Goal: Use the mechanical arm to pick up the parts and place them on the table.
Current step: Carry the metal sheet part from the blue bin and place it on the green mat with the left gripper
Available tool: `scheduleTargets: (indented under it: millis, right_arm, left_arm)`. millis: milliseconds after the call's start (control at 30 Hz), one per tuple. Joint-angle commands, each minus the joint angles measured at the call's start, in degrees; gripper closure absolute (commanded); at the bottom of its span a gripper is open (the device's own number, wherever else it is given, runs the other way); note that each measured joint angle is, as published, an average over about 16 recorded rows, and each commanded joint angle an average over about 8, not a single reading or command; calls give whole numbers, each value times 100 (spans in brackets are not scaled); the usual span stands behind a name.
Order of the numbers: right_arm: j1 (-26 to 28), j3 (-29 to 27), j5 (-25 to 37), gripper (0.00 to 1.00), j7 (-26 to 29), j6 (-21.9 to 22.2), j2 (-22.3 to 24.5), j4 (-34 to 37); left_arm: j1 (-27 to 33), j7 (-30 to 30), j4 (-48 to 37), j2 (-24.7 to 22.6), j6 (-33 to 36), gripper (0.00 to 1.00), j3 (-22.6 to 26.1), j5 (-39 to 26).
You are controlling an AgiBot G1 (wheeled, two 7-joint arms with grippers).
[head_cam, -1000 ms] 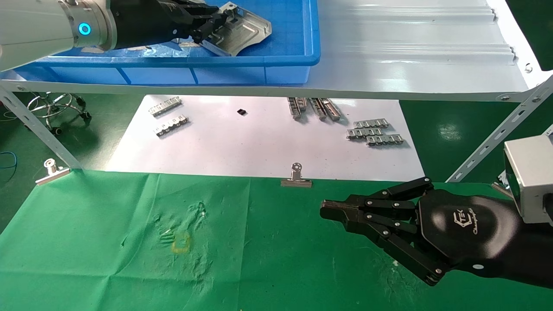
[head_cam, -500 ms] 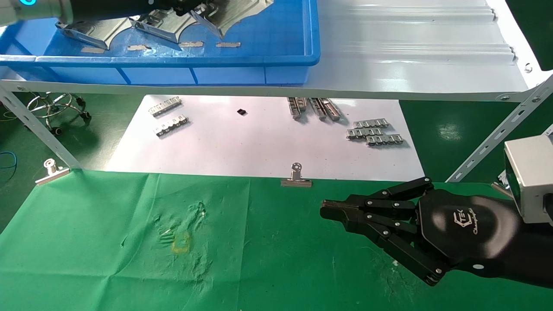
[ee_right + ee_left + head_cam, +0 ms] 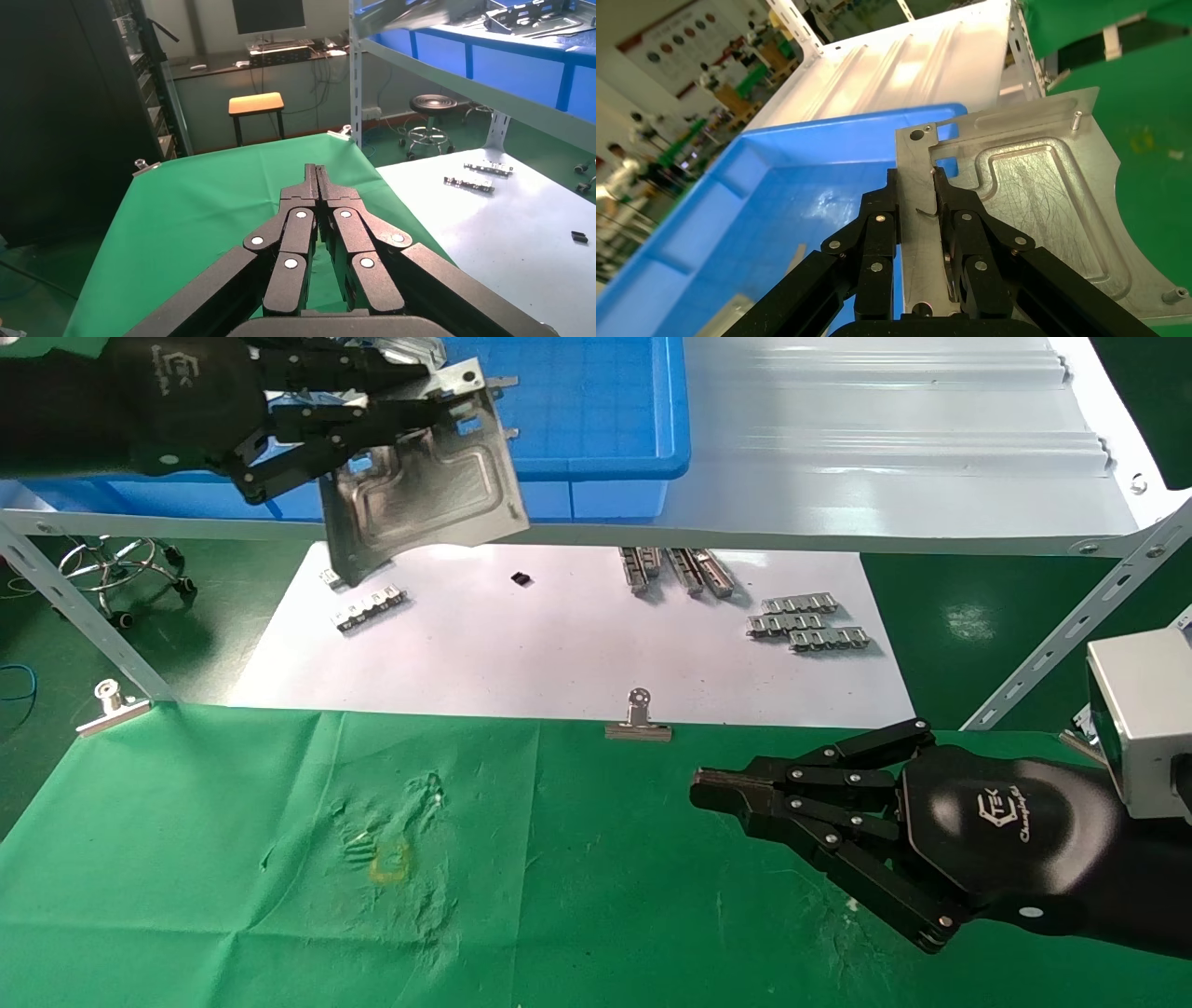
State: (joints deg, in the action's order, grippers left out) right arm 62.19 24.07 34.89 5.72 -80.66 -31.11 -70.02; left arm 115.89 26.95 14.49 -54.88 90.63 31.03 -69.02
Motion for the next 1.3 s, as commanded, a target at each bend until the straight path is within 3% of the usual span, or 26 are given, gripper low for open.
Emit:
scheduleTargets:
  millis: [33, 333, 500, 767, 1300]
  right_arm:
    - [0, 0, 0, 100, 0, 0, 0, 0]
    - [0, 0, 0, 100, 0, 0, 0, 0]
    - [0, 0, 0, 100, 0, 0, 0, 0]
    - [0, 0, 0, 100, 0, 0, 0, 0]
    - [0, 0, 0, 100, 0, 0, 0, 0]
  left_arm:
    - [-96, 255, 179, 168, 145, 100, 7, 46]
    - [-1185, 601, 2373, 1289, 126, 100, 861, 1091]
    - [-1650, 624, 3060, 1636, 92, 100, 1490, 1423]
    - [-2016, 786, 2973, 1689, -190, 100, 2130, 1356]
    - [-2670, 1473, 2718, 1362, -1335, 100, 2299, 895]
